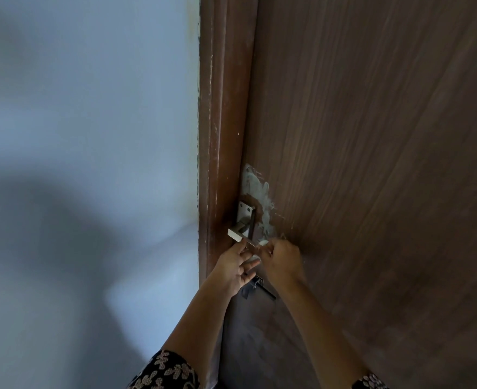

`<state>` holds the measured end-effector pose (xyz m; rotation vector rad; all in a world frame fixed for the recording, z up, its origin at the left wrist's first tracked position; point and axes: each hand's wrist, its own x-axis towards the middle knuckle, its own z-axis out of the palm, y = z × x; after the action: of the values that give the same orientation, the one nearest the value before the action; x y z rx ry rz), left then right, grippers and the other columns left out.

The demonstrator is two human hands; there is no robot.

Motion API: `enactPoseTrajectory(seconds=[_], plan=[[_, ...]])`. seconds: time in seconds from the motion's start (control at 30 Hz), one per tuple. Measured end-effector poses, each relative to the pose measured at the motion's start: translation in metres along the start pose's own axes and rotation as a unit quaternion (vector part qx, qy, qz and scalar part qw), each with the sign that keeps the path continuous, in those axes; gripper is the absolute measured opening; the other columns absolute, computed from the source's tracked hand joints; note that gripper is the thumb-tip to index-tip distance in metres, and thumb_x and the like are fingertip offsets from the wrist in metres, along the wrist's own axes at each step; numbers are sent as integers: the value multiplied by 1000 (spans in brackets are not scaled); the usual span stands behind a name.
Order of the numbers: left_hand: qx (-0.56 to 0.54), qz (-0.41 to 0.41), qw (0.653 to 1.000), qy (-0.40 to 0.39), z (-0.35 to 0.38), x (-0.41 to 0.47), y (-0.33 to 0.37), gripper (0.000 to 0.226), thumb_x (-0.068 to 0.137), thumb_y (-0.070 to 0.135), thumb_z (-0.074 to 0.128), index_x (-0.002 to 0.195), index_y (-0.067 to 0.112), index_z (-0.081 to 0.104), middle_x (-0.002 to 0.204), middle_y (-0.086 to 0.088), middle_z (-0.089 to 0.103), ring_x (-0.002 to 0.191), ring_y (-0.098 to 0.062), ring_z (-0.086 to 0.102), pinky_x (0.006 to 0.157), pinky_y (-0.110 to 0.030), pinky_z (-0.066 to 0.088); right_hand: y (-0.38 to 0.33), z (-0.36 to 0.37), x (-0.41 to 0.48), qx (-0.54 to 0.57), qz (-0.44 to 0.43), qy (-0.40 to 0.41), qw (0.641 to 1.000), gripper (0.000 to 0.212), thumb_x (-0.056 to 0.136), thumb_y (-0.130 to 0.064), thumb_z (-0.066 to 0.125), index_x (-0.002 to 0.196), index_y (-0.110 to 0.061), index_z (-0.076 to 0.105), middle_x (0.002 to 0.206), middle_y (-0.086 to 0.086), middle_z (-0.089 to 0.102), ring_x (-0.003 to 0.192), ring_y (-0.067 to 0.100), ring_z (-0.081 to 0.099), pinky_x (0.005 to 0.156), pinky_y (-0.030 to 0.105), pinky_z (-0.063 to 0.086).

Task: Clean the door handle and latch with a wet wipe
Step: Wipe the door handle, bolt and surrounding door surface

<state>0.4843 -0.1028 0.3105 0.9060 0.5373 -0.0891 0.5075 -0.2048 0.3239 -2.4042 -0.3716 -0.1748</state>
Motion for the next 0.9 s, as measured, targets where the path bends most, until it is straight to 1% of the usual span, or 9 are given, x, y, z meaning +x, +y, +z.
enactPoseTrajectory(seconds=[0.13,0.27,0.37,0.43,0.53,0.6,0.67,0.8,0.9], plan=[[-5,2,1000,11,-6,-5,0,23,98,30,47,110,15,60,115,-2,62,107,-21,57,95,-37,37,8,-11,-11,-6,2,62,998,23,93,-24,55,91,-7,70,85,7,72,66,12,63,48,11,40],[-11,36,997,64,-12,-6,5,14,96,21,52,101,17,64,111,-3,65,106,-20,58,92,-36,42,3,-31,-19,43,-12,143,989,18,85,-30,66,83,-12,67,83,1,67,69,9,61,53,6,36],[-3,94,988,120,-9,-12,7,20,94,17,54,113,14,62,114,-7,61,104,-19,55,88,-33,44,-11,-44,-14,86,-63,178,978,13,84,-20,68,78,-13,60,84,1,60,67,2,55,54,2,40],[-2,122,984,127,-4,-16,9,29,93,16,56,122,14,58,122,-10,59,102,-18,56,86,-32,44,-22,-50,-5,77,-110,183,974,3,86,-10,65,88,-8,64,95,4,59,74,6,57,59,-2,40],[-18,146,981,124,1,-24,16,27,92,18,57,118,17,58,124,-10,60,102,-18,56,85,-32,44,-39,-54,17,-14,-197,187,962,25,89,-2,57,112,-5,64,113,7,59,92,15,58,75,7,46],[-30,161,979,124,3,-28,23,23,91,17,56,114,19,59,121,-11,61,104,-19,57,87,-32,44,-49,-54,36,-130,-288,216,924,36,80,6,64,114,-4,64,109,10,64,92,23,61,77,28,54],[-34,179,975,128,6,-32,30,23,91,14,54,114,19,58,114,-8,60,100,-18,56,88,-33,43,-54,-52,55,-244,-334,233,880,49,71,5,71,119,-4,62,112,11,65,94,26,62,77,35,54],[-46,204,968,139,9,-39,39,21,93,12,52,113,18,56,104,-5,57,94,-17,54,96,-36,43,-59,-43,72,-464,-296,229,803,56,84,-22,60,136,-6,46,138,10,52,127,23,49,111,46,29],[-45,208,966,144,9,-43,44,20,95,12,52,113,20,54,112,-9,57,100,-19,55,101,-37,43,-58,-33,73,-548,-293,196,759,57,89,-32,48,138,-3,42,148,13,40,141,24,29,114,49,1]])
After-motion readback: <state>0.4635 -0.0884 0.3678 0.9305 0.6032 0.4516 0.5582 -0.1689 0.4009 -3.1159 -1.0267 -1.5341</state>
